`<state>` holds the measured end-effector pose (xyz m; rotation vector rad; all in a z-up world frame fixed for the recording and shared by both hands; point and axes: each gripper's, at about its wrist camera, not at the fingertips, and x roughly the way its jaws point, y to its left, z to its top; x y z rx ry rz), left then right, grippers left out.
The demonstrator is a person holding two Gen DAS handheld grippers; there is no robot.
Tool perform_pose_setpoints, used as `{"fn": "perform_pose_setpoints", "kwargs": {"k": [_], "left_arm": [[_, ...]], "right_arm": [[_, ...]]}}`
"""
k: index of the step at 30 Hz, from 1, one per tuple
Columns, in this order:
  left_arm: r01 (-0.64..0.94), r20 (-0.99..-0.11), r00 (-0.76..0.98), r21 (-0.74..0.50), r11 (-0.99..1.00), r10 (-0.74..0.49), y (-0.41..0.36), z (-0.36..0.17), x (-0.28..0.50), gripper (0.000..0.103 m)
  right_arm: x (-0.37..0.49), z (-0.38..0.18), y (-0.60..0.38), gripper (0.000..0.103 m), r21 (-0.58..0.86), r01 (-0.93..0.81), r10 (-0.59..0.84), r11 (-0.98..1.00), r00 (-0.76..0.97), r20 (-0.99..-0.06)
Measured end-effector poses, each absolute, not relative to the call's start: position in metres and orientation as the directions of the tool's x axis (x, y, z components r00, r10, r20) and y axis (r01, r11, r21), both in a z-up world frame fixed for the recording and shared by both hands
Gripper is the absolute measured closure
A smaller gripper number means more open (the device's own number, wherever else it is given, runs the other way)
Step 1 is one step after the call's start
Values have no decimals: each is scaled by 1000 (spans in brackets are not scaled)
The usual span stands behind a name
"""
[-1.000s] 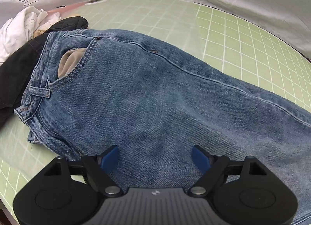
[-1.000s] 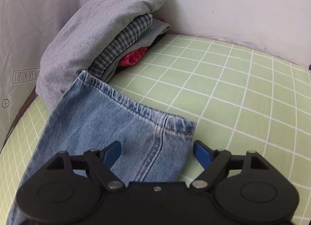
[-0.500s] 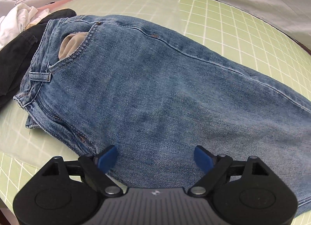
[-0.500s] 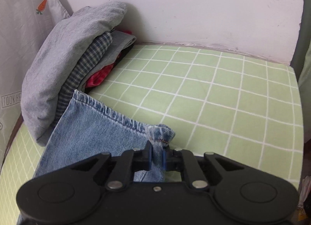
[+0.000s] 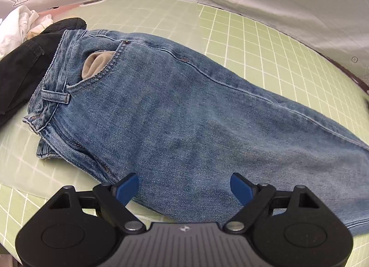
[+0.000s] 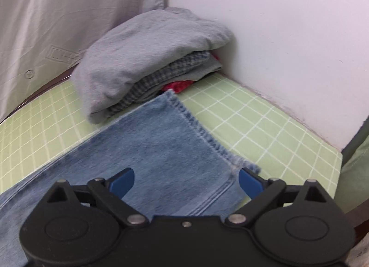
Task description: Fold clothes
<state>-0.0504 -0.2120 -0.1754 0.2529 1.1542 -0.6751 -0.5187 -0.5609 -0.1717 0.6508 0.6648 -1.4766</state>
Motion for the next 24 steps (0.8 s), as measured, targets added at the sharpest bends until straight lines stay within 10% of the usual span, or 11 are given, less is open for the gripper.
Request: {"fn": "perform_pose_setpoints", "kwargs": {"k": [24], "left_arm": [[360, -870, 345, -224, 906, -353, -96, -186, 63, 14]], "right_arm": [[-256, -229, -432, 0, -9, 896, -440, 445, 210, -873]]}}
